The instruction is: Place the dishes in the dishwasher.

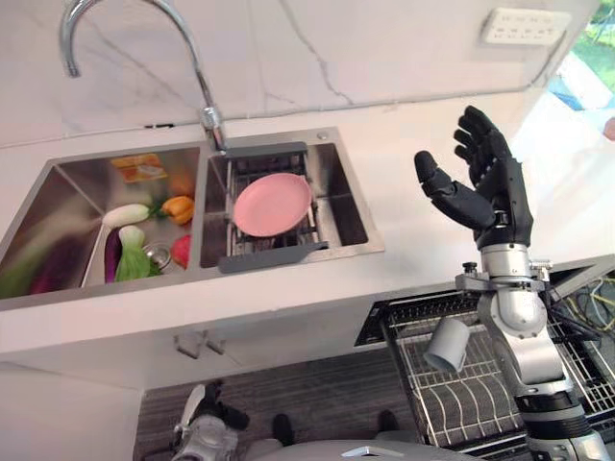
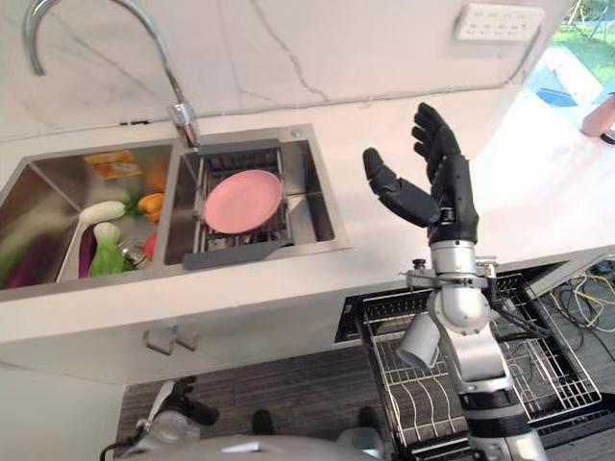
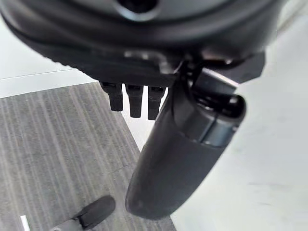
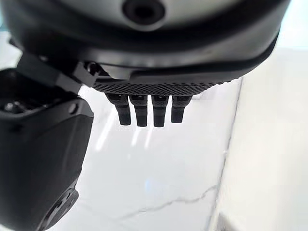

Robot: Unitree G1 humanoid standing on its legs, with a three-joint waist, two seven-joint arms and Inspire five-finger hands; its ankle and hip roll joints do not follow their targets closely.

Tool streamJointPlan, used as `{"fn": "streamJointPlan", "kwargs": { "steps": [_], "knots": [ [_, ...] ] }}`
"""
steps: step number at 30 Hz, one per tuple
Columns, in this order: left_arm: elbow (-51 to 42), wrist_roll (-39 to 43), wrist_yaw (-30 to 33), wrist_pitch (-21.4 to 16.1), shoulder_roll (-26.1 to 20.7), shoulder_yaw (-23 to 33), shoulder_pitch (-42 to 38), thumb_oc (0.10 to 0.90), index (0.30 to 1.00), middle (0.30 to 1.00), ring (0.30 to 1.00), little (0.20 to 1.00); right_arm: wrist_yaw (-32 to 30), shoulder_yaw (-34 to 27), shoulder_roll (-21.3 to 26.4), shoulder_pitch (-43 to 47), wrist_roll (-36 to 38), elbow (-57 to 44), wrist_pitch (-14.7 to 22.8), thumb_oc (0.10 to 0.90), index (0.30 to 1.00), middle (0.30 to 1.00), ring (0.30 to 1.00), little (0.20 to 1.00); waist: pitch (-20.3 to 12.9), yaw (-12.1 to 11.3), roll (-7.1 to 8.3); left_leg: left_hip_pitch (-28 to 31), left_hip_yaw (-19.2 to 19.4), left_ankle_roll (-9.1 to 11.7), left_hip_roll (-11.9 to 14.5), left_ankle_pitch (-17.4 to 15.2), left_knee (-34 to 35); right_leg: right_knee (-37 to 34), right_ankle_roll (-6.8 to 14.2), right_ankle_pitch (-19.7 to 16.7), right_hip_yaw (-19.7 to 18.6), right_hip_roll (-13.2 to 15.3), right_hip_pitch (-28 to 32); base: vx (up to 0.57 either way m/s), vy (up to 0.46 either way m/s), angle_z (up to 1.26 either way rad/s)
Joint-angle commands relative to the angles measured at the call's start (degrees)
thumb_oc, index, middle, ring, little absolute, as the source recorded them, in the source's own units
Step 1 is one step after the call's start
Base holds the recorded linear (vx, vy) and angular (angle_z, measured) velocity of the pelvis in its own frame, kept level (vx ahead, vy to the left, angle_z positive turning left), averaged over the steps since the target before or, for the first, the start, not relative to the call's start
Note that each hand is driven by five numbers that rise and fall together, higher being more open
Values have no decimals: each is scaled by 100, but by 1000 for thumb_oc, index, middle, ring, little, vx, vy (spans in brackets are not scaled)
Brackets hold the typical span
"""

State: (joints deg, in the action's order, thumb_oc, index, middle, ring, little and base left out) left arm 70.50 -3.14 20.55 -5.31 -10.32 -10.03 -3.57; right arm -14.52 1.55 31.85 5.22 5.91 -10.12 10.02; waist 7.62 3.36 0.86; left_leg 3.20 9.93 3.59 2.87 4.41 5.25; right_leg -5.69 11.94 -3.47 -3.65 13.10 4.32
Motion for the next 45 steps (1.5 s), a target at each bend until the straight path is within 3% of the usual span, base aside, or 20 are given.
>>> {"fn": "streamJointPlan", "kwargs": {
  "steps": [1,7,18,22,23,31,39,45],
  "knots": [
    [137,-300,63,-86,-193,162,-166,800,900,900,900,900,-101,-307,541,802,-939,-214,243,800,900,900,900,900,-138,-66,197,12,-6,682,1208,62,-25,304,174,33,154,240,-276,28,40,-15],
    [250,-372,9,-40,-303,334,-9,800,900,900,900,900,-42,-35,1044,1309,-1912,-148,84,800,900,900,900,900,-181,-200,305,129,29,684,1216,-39,-25,265,220,15,224,284,-208,11,20,-7],
    [230,-146,-20,-36,-226,394,66,800,900,900,900,900,299,463,985,1768,-2528,-428,21,800,900,900,900,900,-258,-339,357,149,-35,691,1266,5,-25,275,185,26,301,255,-126,2,1,4],
    [168,-121,-60,-16,-194,265,67,800,900,900,900,900,511,1125,846,2447,-3033,-114,-199,800,900,900,900,900,-282,-404,340,153,-68,701,1264,2,-25,268,160,57,364,259,-44,-4,3,-1],
    [156,-127,-88,-3,-166,201,44,800,900,900,900,900,589,1496,823,2883,-3455,220,-327,800,900,900,900,900,-274,-428,323,128,-101,715,1247,10,-25,294,161,72,433,276,-12,-18,8,13],
    [197,-124,-143,71,-120,-24,-10,800,900,900,900,900,871,2532,414,4281,-4631,1413,-679,800,900,900,900,900,-303,-575,271,3,-230,740,1179,35,-25,322,170,98,608,356,73,-17,5,23],
    [337,-37,-265,153,-97,-14,-9,800,900,900,900,900,1255,3389,201,5118,-5542,2460,-748,800,900,900,900,900,-299,-629,273,-47,-294,745,1147,31,-25,345,164,64,674,392,55,-2,1,0],
    [405,76,-341,174,-64,56,20,800,900,900,900,900,1512,3703,57,5367,-5797,2654,-715,800,900,900,900,900,-272,-612,295,-55,-270,747,1164,38,-25,380,172,46,666,396,4,0,0,0]
  ]
}}
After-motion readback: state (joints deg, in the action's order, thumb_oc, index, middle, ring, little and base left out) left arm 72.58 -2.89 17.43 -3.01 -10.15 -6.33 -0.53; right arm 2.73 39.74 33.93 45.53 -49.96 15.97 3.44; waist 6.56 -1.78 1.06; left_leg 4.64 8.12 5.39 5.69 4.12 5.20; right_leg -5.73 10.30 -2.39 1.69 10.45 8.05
